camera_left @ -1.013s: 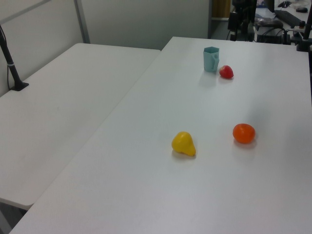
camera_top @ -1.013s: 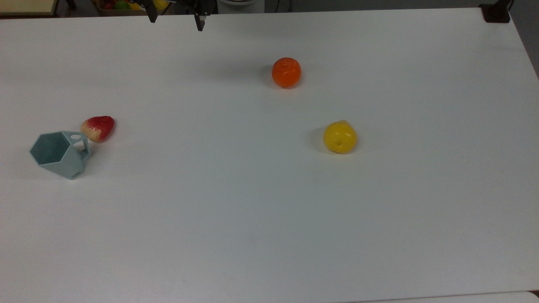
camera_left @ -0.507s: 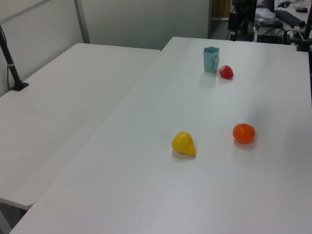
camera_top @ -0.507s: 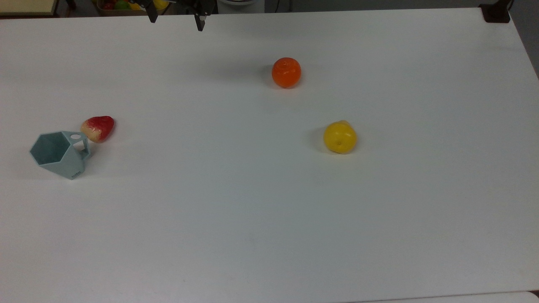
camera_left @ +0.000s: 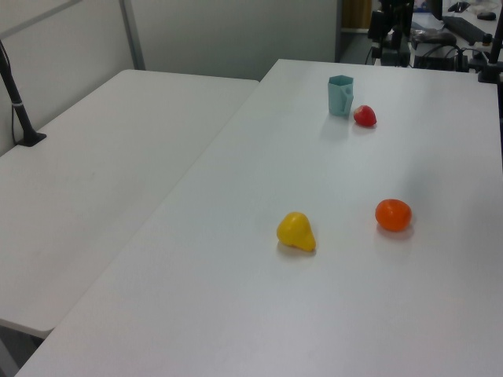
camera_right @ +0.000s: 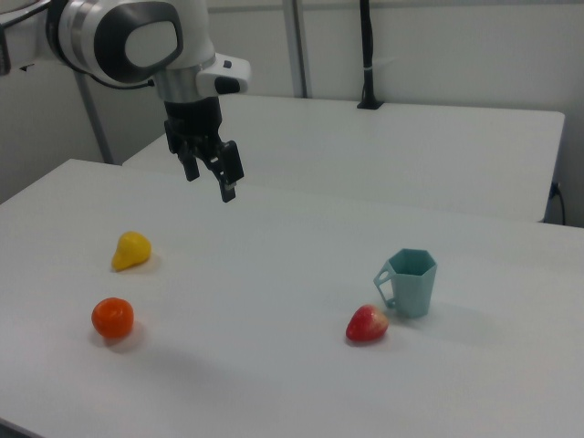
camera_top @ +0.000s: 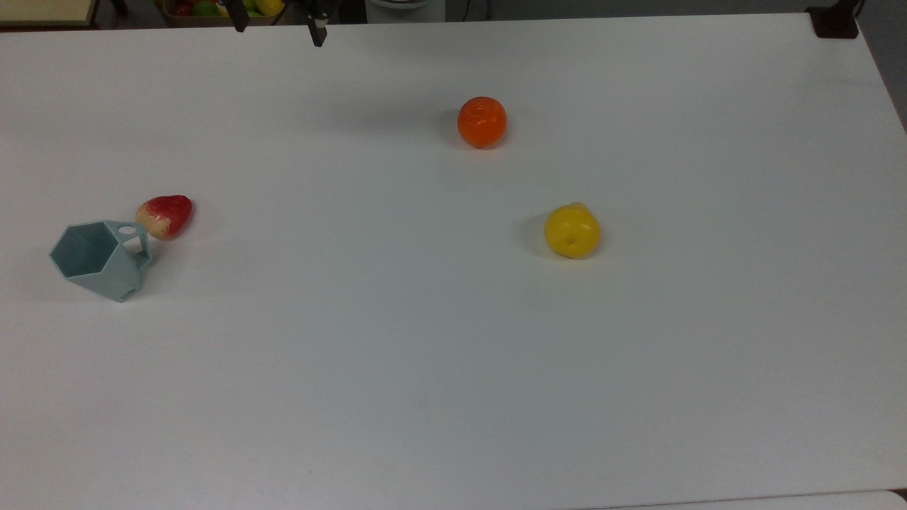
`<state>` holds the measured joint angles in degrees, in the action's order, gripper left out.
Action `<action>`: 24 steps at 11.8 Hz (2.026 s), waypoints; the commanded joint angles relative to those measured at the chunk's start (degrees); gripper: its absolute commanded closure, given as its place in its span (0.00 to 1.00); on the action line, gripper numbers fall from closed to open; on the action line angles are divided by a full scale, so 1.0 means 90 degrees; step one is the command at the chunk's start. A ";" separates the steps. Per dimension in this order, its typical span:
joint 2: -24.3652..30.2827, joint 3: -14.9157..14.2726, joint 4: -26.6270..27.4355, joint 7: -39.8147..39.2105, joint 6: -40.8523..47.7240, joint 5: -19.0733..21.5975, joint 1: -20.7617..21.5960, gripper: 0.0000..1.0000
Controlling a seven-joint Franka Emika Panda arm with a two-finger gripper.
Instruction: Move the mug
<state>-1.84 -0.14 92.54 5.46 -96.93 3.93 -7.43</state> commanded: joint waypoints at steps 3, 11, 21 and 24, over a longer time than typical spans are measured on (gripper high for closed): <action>0.0058 -0.0014 -0.0107 0.0008 0.0174 0.0139 0.0024 0.00; 0.0546 -0.0287 0.0508 -0.0079 -0.0469 0.0218 0.0259 0.00; -0.0497 -0.0444 0.0499 0.0680 -0.1670 0.0169 -0.0425 0.00; -0.0947 -0.0425 0.0469 0.1334 -0.2110 0.0139 -0.0415 0.03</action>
<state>-8.45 -3.89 96.98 13.08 -113.03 4.60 -11.59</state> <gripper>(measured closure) 0.004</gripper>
